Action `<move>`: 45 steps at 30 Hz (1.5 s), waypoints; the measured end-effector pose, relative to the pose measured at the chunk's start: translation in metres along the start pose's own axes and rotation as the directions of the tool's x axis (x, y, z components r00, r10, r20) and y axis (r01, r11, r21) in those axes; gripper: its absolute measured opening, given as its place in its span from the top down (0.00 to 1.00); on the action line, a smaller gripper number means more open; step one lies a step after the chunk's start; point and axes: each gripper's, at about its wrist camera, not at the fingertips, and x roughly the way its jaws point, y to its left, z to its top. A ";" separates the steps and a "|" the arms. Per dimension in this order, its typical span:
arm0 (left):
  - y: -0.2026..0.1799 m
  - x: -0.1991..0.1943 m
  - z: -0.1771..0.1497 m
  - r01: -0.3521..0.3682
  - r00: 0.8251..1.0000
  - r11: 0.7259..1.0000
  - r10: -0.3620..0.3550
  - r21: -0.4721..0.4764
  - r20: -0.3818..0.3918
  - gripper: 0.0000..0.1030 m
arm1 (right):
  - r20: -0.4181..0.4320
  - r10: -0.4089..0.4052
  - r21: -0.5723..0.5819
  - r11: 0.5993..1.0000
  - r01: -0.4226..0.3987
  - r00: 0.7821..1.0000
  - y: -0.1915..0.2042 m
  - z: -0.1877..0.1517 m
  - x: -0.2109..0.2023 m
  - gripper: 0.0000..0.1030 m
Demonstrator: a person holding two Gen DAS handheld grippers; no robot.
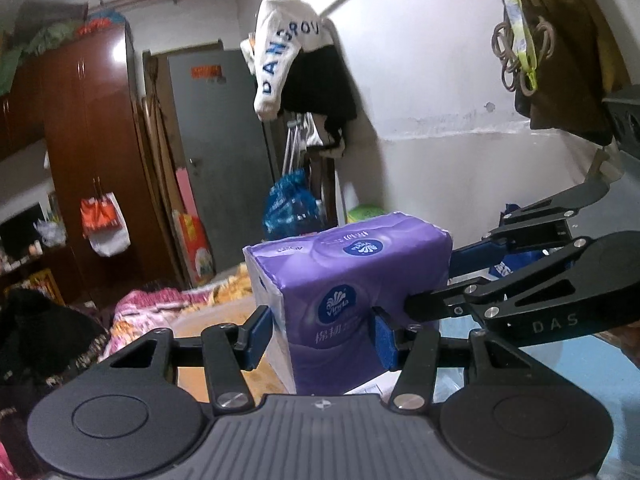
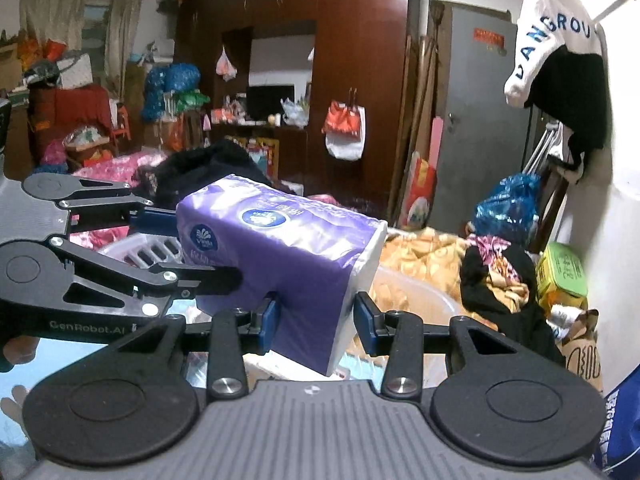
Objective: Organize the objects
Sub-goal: 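Carry the purple tissue pack into the basket and release both tools, then grasp the orange-capped bottle with the right tool while the left tool grasps a pink tissue pack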
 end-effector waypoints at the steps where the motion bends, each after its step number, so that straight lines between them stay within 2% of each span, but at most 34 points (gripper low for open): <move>1: 0.000 -0.001 -0.002 0.004 1.000 1.000 -0.004 0.000 -0.005 0.45 | -0.007 0.005 -0.003 1.000 -0.005 1.000 -0.001 0.002 0.000 0.57; 11: 0.006 0.008 -0.008 0.038 0.997 0.999 -0.040 -0.039 -0.061 0.44 | -0.083 0.011 0.008 1.000 -0.011 0.996 -0.005 0.009 0.005 0.57; 15: 0.004 0.015 -0.012 0.048 0.996 0.997 -0.052 -0.054 -0.077 0.38 | -0.082 0.040 0.049 0.998 -0.036 0.996 -0.012 0.011 0.007 0.54; 17: 0.004 0.016 -0.014 0.042 0.996 0.998 -0.046 -0.051 -0.073 0.37 | -0.055 0.016 0.051 0.999 -0.013 0.998 -0.013 0.012 0.002 0.37; 18: 0.004 0.013 -0.015 0.019 0.998 0.998 -0.022 -0.052 -0.055 0.36 | -0.024 -0.001 0.055 0.998 0.002 1.000 -0.014 0.011 -0.005 0.16; 19: 0.003 0.008 -0.015 -0.009 0.999 0.998 0.007 -0.061 -0.033 0.35 | 0.017 -0.024 0.058 0.998 0.023 1.000 -0.015 0.011 -0.014 0.04; 21: 0.003 -0.010 -0.016 -0.057 0.998 0.994 0.059 -0.089 0.029 0.27 | 0.089 -0.057 0.069 0.996 0.051 0.994 -0.018 0.008 -0.035 0.02; 23: 0.002 -0.037 -0.021 -0.072 0.993 0.989 0.084 -0.132 0.086 0.22 | 0.155 -0.051 0.100 0.994 0.035 0.987 -0.023 -0.002 -0.061 0.00; 25: -0.006 -0.062 -0.029 -0.066 0.991 0.985 0.083 -0.162 0.104 0.19 | 0.201 -0.028 0.138 0.990 0.000 0.979 -0.026 -0.022 -0.089 0.00; 28: -0.032 -0.101 -0.052 -0.021 0.993 0.987 0.040 -0.162 0.114 0.16 | 0.236 -0.017 0.160 0.987 -0.022 0.972 -0.024 -0.061 -0.116 0.00; 32: -0.075 -0.127 -0.087 0.008 0.994 0.991 0.006 -0.136 0.106 0.13 | 0.165 -0.020 0.167 0.986 -0.008 0.986 -0.013 -0.102 -0.110 0.00; 35: -0.100 -0.118 -0.106 0.036 0.999 0.991 -0.032 -0.131 0.030 0.13 | 0.093 -0.021 0.198 0.980 0.002 0.995 -0.012 -0.108 -0.089 0.00; 37: -0.113 -0.106 -0.113 0.058 0.998 0.991 -0.060 -0.122 -0.010 0.13 | 0.083 -0.006 0.208 0.978 -0.012 0.997 -0.015 -0.107 -0.081 0.00; 41: -0.121 -0.082 -0.117 0.032 0.996 0.992 -0.041 -0.121 -0.076 0.13 | 0.074 0.022 0.219 0.975 -0.038 0.997 -0.015 -0.106 -0.072 0.00; 45: -0.129 -0.085 -0.125 0.002 0.997 0.995 -0.009 -0.095 -0.072 0.13 | 0.033 0.001 0.209 0.978 -0.008 0.999 -0.010 -0.104 -0.065 0.01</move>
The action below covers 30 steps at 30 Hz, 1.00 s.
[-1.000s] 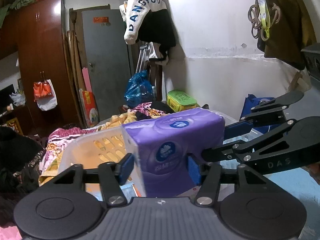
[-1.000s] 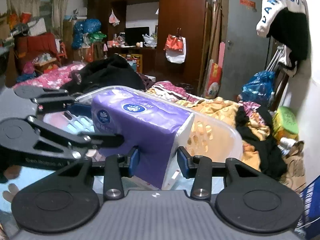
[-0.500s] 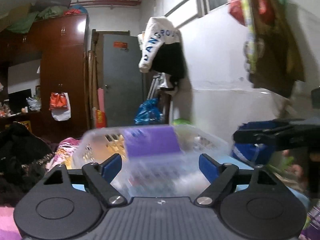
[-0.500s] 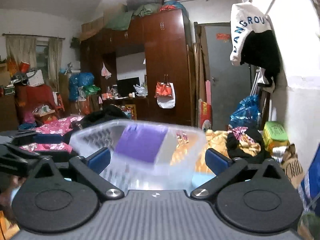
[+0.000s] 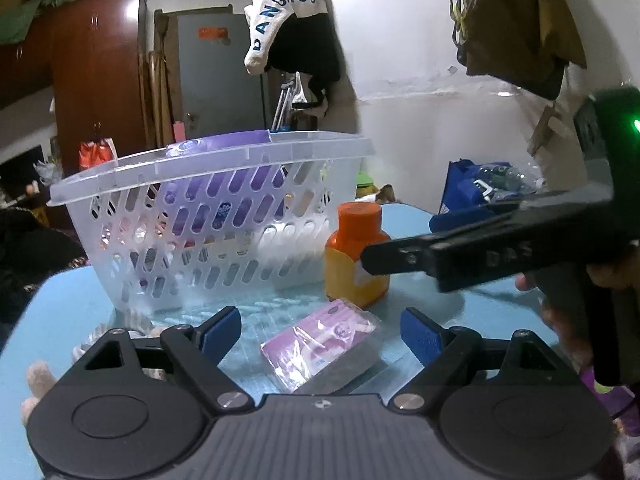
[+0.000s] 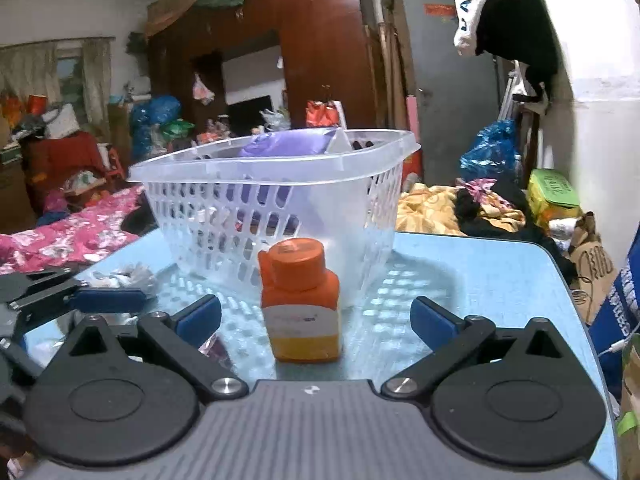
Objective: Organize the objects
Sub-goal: 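Grasp the orange-capped bottle with the right tool while the left tool grasps a pink tissue pack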
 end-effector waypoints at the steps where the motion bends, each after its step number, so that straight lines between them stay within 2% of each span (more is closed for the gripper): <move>1: -0.002 -0.001 -0.001 -0.002 1.000 1.000 0.002 0.010 0.001 0.13 | -0.003 0.002 -0.006 1.000 -0.002 1.000 0.000 -0.005 -0.002 0.03; 5: -0.009 0.002 -0.001 -0.015 1.000 0.999 0.015 0.034 0.000 0.13 | -0.007 0.001 0.003 1.000 -0.001 1.000 -0.001 -0.008 0.002 0.06; 8: -0.013 0.007 -0.001 0.006 1.000 0.999 -0.006 0.033 -0.006 0.13 | -0.026 -0.013 0.020 1.000 0.013 1.000 -0.007 -0.010 0.009 0.12; 9: -0.015 0.008 -0.002 -0.006 1.000 0.999 0.006 0.042 -0.007 0.13 | -0.031 -0.003 0.031 1.000 0.004 1.000 -0.010 -0.009 0.010 0.16; 11: -0.020 0.012 -0.004 -0.050 0.999 0.996 0.051 0.070 -0.008 0.13 | -0.037 0.000 0.032 0.999 0.002 0.999 -0.012 -0.009 0.012 0.17; 13: -0.022 0.014 -0.004 -0.082 0.997 0.994 0.082 0.077 -0.004 0.13 | -0.051 -0.001 0.029 1.000 0.002 0.999 -0.011 -0.009 0.015 0.26; 18: -0.023 0.014 -0.003 -0.070 0.998 0.996 0.070 0.060 -0.002 0.13 | -0.063 0.000 0.016 1.000 0.001 0.998 -0.011 -0.009 0.016 0.33; 21: -0.025 0.015 -0.004 -0.071 0.997 0.995 0.072 0.063 -0.003 0.13 | -0.054 -0.016 0.000 1.000 0.016 0.998 -0.008 -0.008 0.014 0.47; 22: -0.026 0.015 -0.004 -0.070 0.997 0.996 0.071 0.063 -0.004 0.13 | -0.056 -0.019 -0.007 1.000 0.019 0.998 -0.006 -0.008 0.014 0.48; 30: -0.029 0.024 -0.001 -0.136 0.990 0.988 0.139 0.079 -0.033 0.13 | -0.053 -0.018 0.004 1.000 0.018 0.998 -0.005 -0.007 0.013 0.49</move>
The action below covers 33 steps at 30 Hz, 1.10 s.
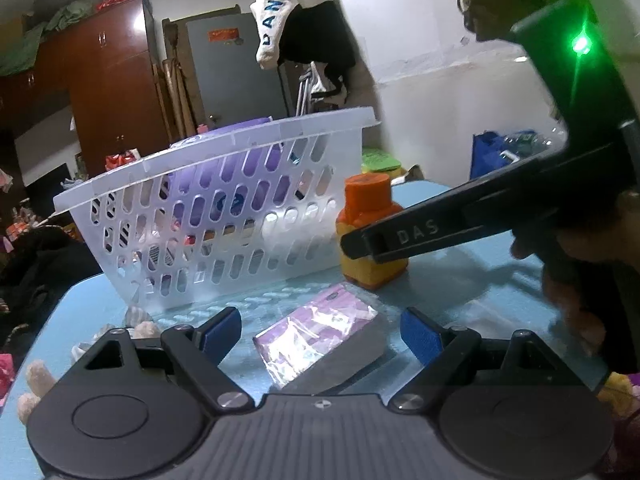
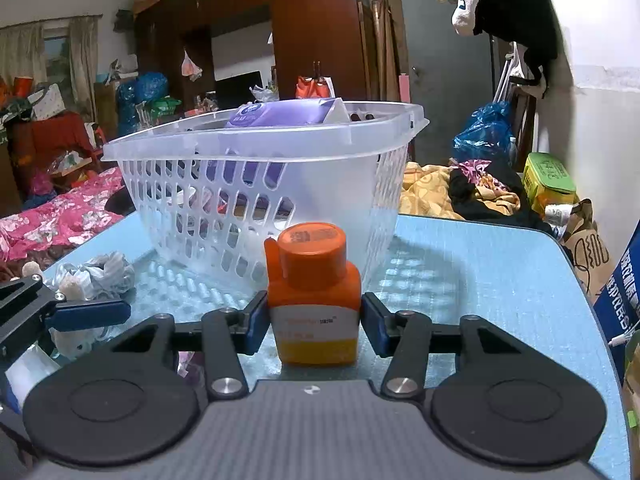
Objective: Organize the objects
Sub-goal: 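Grasp the orange-capped bottle with the right tool while the left tool grasps a pink tissue pack, then carry both items over the basket and open both tools to drop them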
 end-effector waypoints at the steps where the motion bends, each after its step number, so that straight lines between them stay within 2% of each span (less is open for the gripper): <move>1: -0.001 0.002 0.000 -0.004 1.000 1.000 0.004 0.006 -0.004 0.13 | 0.001 0.000 0.003 1.000 0.000 1.000 0.000 0.000 0.000 0.49; 2: -0.002 0.004 0.000 -0.004 1.000 1.000 0.005 0.014 -0.007 0.13 | 0.002 0.000 0.005 1.000 0.000 1.000 -0.001 0.001 0.000 0.49; 6: -0.006 0.005 -0.002 -0.012 1.000 1.000 0.013 0.022 -0.006 0.26 | 0.009 -0.003 0.005 1.000 0.003 1.000 -0.001 0.001 -0.001 0.49; 10: 0.001 0.001 -0.003 0.032 0.999 0.999 -0.032 -0.019 0.024 0.27 | 0.020 -0.004 0.001 1.000 0.004 1.000 0.000 0.000 -0.002 0.49; 21: 0.010 -0.019 -0.003 0.068 0.991 0.997 -0.063 -0.035 0.117 0.27 | 0.081 0.009 0.028 1.000 -0.011 0.997 -0.003 -0.001 -0.011 0.49; 33: 0.032 -0.045 0.015 0.095 0.972 0.994 -0.079 -0.062 0.223 0.27 | 0.197 0.013 0.064 0.998 -0.026 0.980 -0.008 0.004 -0.054 0.49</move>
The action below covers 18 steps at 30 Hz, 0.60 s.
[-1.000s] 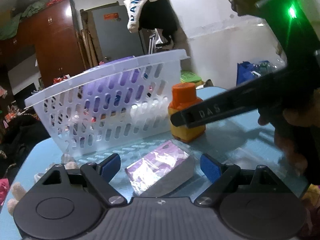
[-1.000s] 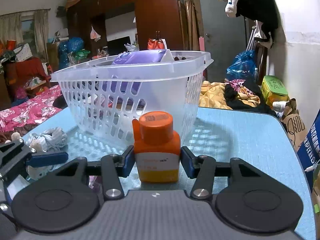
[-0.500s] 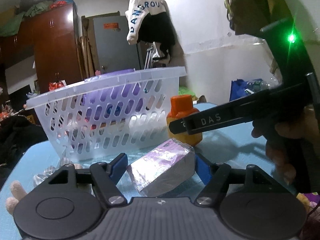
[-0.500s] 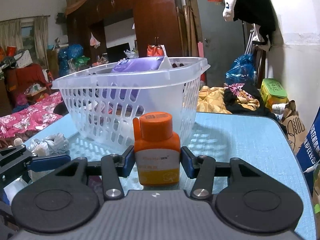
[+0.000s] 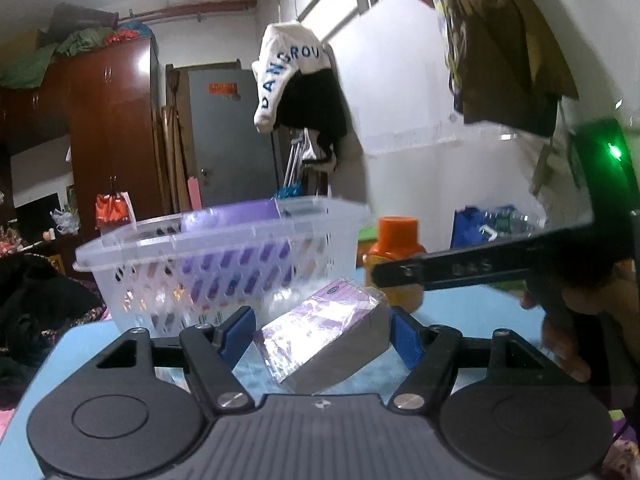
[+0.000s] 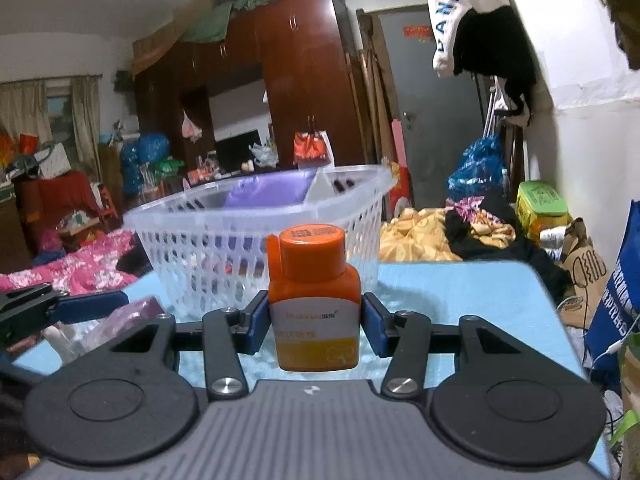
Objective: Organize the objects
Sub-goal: 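Carry both items over the basket and open both tools to drop them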
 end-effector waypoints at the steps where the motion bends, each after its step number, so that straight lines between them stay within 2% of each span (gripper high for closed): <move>1: 0.003 -0.003 0.004 0.000 1.000 1.000 0.000 -0.003 0.012 0.27 | 0.012 0.005 -0.003 1.000 -0.005 1.000 0.001 0.004 -0.006 0.49; 5: 0.018 -0.014 0.027 0.001 0.998 1.000 0.001 -0.018 0.064 0.27 | 0.052 0.074 0.021 0.997 -0.075 0.996 0.004 0.028 -0.021 0.49; 7: 0.030 -0.019 0.044 -0.004 0.996 1.000 0.007 -0.029 0.086 0.27 | 0.077 0.072 0.003 0.997 -0.072 0.994 0.011 0.048 -0.022 0.49; 11: 0.058 -0.016 0.080 -0.031 0.994 0.998 0.037 -0.058 0.103 0.27 | 0.069 0.079 -0.030 0.997 -0.077 0.994 0.024 0.084 -0.001 0.49; 14: 0.086 0.001 0.106 -0.081 0.993 0.993 0.087 -0.080 0.075 0.27 | 0.040 0.062 -0.033 0.998 -0.061 0.997 0.025 0.100 0.023 0.49; 18: 0.126 0.044 0.127 -0.148 0.989 0.984 0.146 -0.103 -0.022 0.27 | -0.053 -0.039 -0.052 0.998 0.037 0.998 0.024 0.105 0.070 0.49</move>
